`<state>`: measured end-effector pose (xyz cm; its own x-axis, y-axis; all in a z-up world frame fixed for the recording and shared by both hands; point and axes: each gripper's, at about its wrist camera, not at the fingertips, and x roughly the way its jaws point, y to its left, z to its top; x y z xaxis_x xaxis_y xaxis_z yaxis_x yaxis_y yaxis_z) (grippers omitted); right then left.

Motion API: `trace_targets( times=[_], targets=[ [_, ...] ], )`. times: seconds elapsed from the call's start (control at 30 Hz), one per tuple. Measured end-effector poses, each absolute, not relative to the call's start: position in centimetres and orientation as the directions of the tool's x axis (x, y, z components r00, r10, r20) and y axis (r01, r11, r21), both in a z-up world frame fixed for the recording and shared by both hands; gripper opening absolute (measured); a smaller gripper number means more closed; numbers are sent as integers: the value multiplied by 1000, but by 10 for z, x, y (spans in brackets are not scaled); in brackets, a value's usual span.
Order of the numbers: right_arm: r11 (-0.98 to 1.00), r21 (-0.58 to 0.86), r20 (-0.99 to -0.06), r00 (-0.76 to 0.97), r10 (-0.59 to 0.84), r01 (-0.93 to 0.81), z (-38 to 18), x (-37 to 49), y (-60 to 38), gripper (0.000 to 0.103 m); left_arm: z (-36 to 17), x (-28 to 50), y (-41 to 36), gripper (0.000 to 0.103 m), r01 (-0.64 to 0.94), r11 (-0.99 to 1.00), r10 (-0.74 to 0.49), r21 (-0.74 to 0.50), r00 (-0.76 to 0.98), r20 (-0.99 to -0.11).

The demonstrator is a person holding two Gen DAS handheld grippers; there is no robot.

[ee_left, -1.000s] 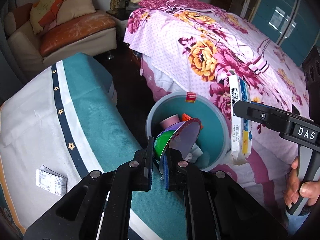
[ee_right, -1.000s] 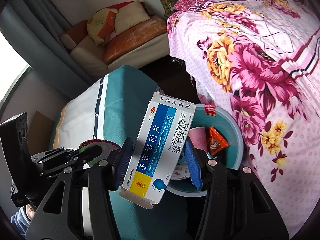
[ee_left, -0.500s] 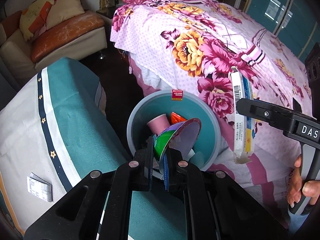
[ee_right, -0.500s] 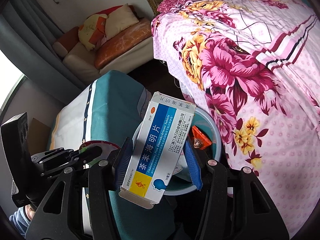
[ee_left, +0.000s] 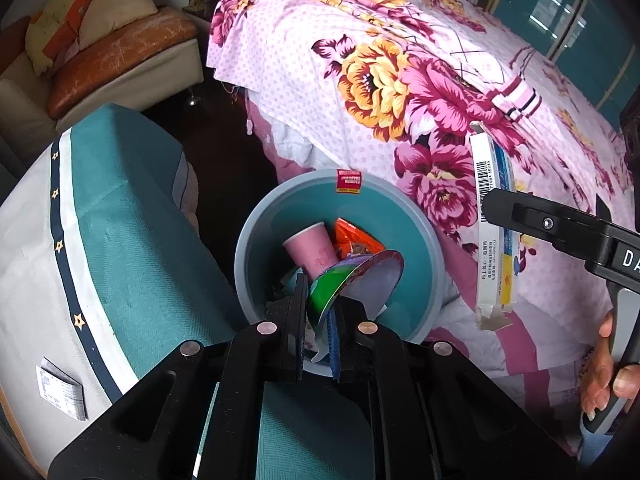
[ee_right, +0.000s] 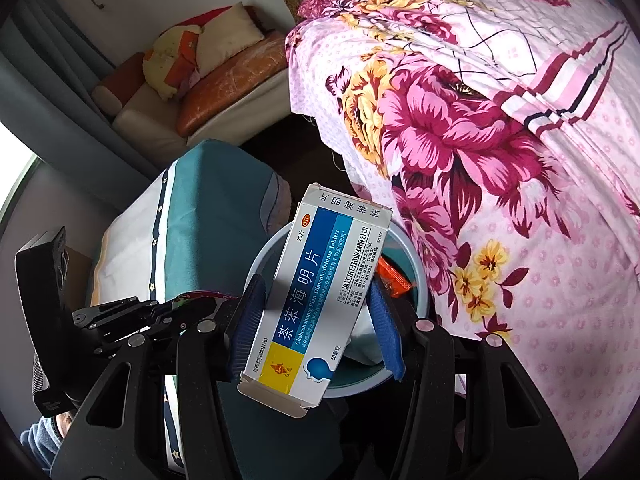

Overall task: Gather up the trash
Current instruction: 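Carry the lid and medicine box over the teal bin, then open both tools to drop lid and medicine box into the bin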

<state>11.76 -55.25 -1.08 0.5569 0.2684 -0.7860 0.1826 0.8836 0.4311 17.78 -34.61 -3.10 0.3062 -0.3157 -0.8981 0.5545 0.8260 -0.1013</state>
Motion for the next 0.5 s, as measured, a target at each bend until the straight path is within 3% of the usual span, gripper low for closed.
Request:
trace_targets(
  times=[0.1, 0.13, 0.2, 0.23, 0.27, 0.5],
  targets=[
    [884, 428, -791, 550, 268, 186, -14, 123, -552, 50, -35, 183, -345, 14, 549, 829, -315, -107, 300, -900],
    [885, 427, -793, 547, 268, 186, -15, 125, -552, 50, -36, 185, -345, 22, 546, 830, -316, -111, 298, -901],
    [886, 425, -797, 541, 268, 187, -16, 128, -551, 50, -37, 187, -343, 55, 539, 835, -313, -109, 303, -900],
    [886, 423, -799, 538, 268, 188, -17, 130, -550, 50, -35, 187, -341, 77, 534, 841, -307, -92, 331, -892],
    [887, 422, -801, 536, 268, 188, -18, 131, -550, 50, -33, 186, -341, 86, 531, 844, -304, -76, 357, -883],
    [895, 409, -814, 515, 269, 179, -23, 141, -540, 50, -32, 185, -334, 91, 538, 841, -295, -54, 372, -880]
  ],
)
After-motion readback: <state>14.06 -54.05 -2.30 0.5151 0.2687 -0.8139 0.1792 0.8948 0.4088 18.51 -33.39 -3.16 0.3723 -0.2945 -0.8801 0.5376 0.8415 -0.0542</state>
